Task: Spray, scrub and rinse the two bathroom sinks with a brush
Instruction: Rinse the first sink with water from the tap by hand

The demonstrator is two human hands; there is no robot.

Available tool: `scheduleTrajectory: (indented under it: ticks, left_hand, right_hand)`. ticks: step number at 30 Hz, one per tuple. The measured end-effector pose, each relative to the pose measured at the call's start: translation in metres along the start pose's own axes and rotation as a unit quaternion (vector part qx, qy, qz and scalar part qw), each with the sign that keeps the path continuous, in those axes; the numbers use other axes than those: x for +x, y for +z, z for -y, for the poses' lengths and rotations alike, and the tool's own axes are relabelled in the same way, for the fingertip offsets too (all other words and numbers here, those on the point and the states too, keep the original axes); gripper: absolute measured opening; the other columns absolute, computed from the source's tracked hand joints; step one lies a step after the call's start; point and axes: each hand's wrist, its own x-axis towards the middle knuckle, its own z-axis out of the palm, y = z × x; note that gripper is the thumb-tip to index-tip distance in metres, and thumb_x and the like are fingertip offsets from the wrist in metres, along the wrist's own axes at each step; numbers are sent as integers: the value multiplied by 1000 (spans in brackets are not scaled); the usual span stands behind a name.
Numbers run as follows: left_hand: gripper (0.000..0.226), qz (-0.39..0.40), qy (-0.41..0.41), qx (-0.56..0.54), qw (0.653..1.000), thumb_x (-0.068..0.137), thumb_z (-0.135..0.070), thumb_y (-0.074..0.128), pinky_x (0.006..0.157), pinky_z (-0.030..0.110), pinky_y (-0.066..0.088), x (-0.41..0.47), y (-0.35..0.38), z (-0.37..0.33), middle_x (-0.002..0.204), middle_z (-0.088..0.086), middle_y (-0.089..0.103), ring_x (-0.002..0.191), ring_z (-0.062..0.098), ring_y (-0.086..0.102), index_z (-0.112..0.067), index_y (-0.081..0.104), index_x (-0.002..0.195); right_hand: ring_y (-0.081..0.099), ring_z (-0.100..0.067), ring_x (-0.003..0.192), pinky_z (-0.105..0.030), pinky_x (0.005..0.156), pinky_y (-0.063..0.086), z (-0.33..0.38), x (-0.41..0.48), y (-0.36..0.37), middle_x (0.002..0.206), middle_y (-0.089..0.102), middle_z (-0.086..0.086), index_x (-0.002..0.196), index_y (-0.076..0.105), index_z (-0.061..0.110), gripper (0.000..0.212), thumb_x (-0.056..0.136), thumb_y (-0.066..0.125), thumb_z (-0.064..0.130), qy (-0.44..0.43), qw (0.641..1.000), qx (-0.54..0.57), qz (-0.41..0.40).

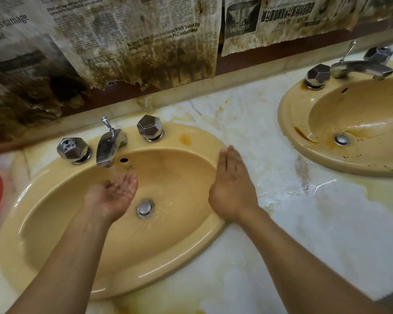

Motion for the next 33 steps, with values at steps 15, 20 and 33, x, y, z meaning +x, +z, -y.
scheduleTrajectory:
  ticks: [15,20,33]
  left_hand:
    - [32,4,-41,32,999,108,-8,28,67,21,43,14,33,4,87,7,59,74,12,49,-1,59,111]
    - [40,124,-72,76,987,111,-15,31,94,44,54,-8,55,33,123,29,68,117,40,65,11,59,124]
    - [31,-28,-36,27,999,108,-9,35,97,40,51,19,-14,-6,121,15,67,111,30,66,3,57,126]
  right_hand:
    - [-16,-19,157,-45,128,-3,-4,42,-4,170,-17,-5,162,-11,12,81,105,26,56,-26,997,-65,13]
    - [-6,-25,158,-50,127,-1,12,50,-6,171,-3,-11,162,-9,7,88,101,12,67,17,998,-62,23]
    - [11,-32,156,-47,126,13,35,74,4,167,16,-19,161,8,1,94,99,22,71,19,996,-79,-33]
